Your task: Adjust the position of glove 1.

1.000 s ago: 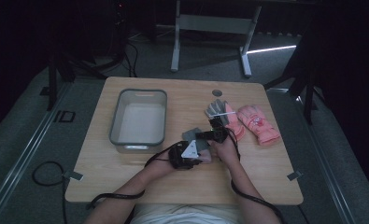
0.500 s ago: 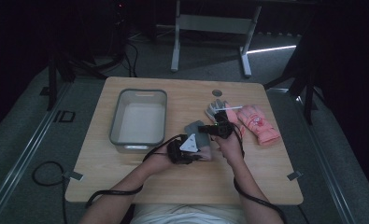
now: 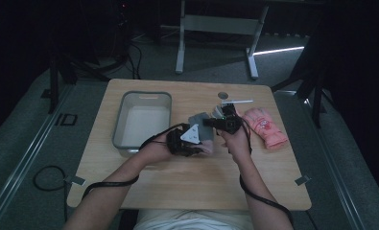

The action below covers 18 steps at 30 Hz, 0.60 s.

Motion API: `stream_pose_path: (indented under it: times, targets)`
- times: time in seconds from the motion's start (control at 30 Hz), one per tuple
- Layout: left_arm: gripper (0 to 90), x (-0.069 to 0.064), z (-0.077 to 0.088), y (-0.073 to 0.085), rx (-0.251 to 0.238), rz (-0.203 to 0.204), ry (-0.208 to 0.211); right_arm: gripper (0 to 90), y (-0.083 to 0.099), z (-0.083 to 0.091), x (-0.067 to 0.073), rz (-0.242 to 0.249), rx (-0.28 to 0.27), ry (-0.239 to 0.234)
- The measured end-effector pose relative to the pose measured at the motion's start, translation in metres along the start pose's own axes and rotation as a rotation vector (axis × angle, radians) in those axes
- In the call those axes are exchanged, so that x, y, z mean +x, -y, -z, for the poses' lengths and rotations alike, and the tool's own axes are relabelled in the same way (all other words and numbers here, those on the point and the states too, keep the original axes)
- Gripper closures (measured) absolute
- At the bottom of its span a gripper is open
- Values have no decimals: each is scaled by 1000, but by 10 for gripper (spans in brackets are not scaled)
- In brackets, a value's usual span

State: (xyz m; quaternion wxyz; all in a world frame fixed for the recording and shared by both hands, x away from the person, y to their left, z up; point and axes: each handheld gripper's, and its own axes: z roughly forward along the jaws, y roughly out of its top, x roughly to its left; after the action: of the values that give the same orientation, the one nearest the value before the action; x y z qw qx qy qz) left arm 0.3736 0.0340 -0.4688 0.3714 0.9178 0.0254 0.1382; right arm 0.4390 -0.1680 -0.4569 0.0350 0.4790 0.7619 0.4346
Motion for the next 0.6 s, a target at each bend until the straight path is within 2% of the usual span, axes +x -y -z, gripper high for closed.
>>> stream_pose_path:
  times: [0.37,0.6]
  targets:
    - [741,11,30,-5,71,-64,-34,740,-22,-4,21,30,-29,-21]
    - [741,15,47,0,100,-78,-53,741,-35,-13,36,52,-31,-42]
